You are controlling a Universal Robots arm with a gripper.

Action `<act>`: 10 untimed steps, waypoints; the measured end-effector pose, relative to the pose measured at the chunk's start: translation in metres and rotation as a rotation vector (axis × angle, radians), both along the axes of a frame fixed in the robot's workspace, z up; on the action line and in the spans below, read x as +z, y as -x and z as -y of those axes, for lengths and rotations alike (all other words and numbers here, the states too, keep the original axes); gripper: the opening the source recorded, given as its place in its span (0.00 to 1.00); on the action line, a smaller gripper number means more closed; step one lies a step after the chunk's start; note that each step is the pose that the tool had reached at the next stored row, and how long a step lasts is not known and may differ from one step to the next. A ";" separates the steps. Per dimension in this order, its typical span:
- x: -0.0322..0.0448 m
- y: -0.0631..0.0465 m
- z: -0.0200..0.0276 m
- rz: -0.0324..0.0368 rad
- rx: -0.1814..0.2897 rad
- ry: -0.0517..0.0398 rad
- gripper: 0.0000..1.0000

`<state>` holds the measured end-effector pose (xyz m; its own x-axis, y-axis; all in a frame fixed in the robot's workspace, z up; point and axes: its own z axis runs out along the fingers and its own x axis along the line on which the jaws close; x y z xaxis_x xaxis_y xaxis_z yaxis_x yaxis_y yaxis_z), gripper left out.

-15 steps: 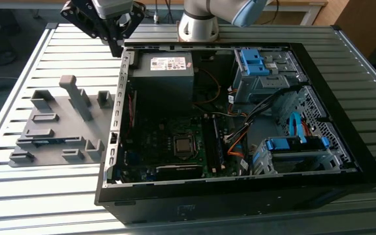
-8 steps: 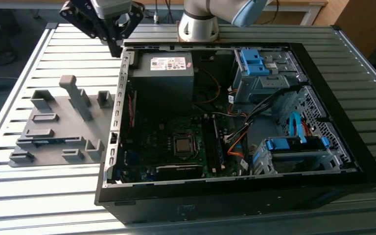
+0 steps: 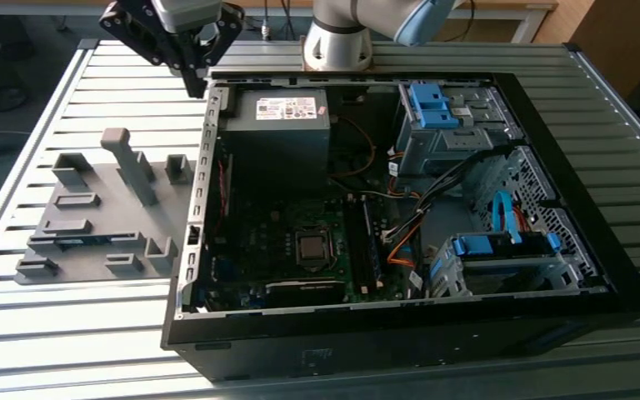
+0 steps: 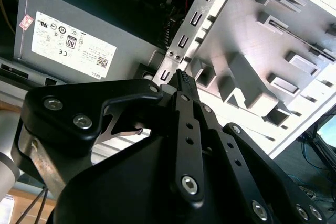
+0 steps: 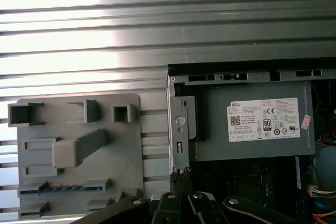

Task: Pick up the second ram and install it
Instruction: 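Reach for the second ram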

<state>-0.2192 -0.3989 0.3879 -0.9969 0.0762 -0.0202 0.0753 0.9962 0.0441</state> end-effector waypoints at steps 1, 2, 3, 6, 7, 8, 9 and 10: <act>0.0000 0.000 0.0000 0.0000 0.000 0.0000 0.11; 0.0000 0.000 0.0000 0.0000 0.000 0.0000 0.11; 0.0000 0.001 0.0000 -0.0001 0.000 0.0001 0.11; -0.0001 0.001 0.0000 -0.0001 0.000 0.0001 0.11; -0.0001 0.002 0.0000 -0.0001 0.000 0.0001 0.11; -0.0001 0.002 0.0000 0.0000 0.000 0.0000 0.11; -0.0001 0.002 0.0000 0.0000 0.000 0.0001 0.11; -0.0001 0.002 0.0000 -0.0001 0.000 0.0000 0.11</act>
<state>-0.2213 -0.3989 0.3878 -0.9969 0.0763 -0.0201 0.0753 0.9962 0.0440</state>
